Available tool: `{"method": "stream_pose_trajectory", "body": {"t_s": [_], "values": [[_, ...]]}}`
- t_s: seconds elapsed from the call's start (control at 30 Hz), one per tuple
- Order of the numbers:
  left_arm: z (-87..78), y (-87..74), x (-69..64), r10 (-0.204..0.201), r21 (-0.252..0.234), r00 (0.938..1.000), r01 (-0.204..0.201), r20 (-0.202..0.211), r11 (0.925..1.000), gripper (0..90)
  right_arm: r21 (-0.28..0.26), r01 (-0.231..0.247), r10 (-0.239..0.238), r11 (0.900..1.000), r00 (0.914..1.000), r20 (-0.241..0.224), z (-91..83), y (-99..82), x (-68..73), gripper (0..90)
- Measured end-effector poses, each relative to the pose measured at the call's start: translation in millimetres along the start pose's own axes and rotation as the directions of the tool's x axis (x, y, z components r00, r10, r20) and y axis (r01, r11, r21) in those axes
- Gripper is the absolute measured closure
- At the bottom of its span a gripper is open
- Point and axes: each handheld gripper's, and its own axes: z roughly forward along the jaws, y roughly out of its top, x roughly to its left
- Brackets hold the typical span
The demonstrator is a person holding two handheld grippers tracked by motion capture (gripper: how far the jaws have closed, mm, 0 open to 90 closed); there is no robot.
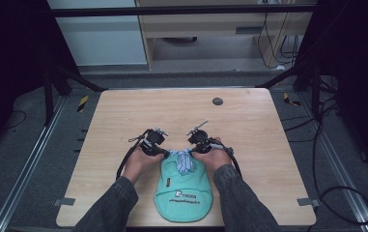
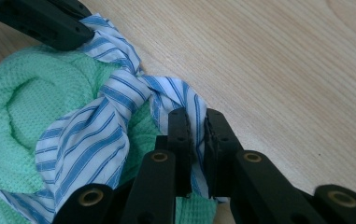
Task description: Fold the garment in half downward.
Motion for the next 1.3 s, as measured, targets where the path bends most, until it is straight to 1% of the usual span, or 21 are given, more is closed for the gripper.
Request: {"method": "stream_pose_trajectory", "body": {"t_s": [0.17, 0.2, 0.23, 0.6, 0.63, 0.7, 0.87, 1.0, 1.3], "values": [[-4.8, 2.0, -0.5, 0.014, -0.012, 0.9998, -0.014, -0.011, 0.9998, 86.3, -0.025, 0.014, -0.014, 0.9996, 0.9999, 0.002, -6.0, 0.2, -0.1, 82.6], [-6.6, 3.0, -1.0, 0.018, -0.015, 0.9998, -0.018, -0.013, 0.9997, 86.4, -0.029, 0.011, -0.012, 0.9995, 0.9999, -0.001, -7.8, 0.6, 0.4, 82.6], [-8.3, 4.0, -1.4, 0.020, -0.020, 0.9997, -0.020, -0.017, 0.9996, 86.4, -0.034, 0.021, -0.021, 0.9992, 0.9998, 0.003, -9.5, 1.1, 0.4, 82.6], [-29.1, 15.4, -5.6, 0.051, -0.067, 0.9981, -0.053, -0.036, 0.9964, 86.5, -0.093, 0.045, -0.043, 0.9947, 0.9988, 0.023, -29.6, 5.3, 0.9, 82.4], [-30.5, 16.3, -6.1, 0.053, -0.070, 0.9979, -0.055, -0.038, 0.9961, 86.5, -0.095, 0.041, -0.039, 0.9947, 0.9990, 0.021, -31.3, 5.4, 1.2, 82.4], [-33.5, 17.9, -6.6, 0.064, -0.068, 0.9970, -0.067, -0.043, 0.9954, 86.5, -0.102, 0.044, -0.042, 0.9938, 0.9989, 0.022, -33.5, 5.9, 1.0, 82.4], [-39.5, 21.2, -7.8, 0.075, -0.077, 0.9959, -0.078, -0.050, 0.9939, 86.6, -0.121, 0.054, -0.051, 0.9912, 0.9983, 0.028, -39.4, 6.8, 1.6, 82.4], [-43.4, 23.5, -8.5, 0.073, -0.087, 0.9959, -0.078, -0.052, 0.9932, 86.6, -0.129, 0.060, -0.056, 0.9898, 0.9979, 0.031, -44.1, 7.7, 1.8, 82.4], [-50.9, 27.5, -9.2, 0.096, -0.085, 0.9938, -0.101, -0.056, 0.9912, 86.8, -0.146, 0.087, -0.082, 0.9854, 0.9958, 0.041, -51.5, 9.1, 1.5, 82.6]]}}
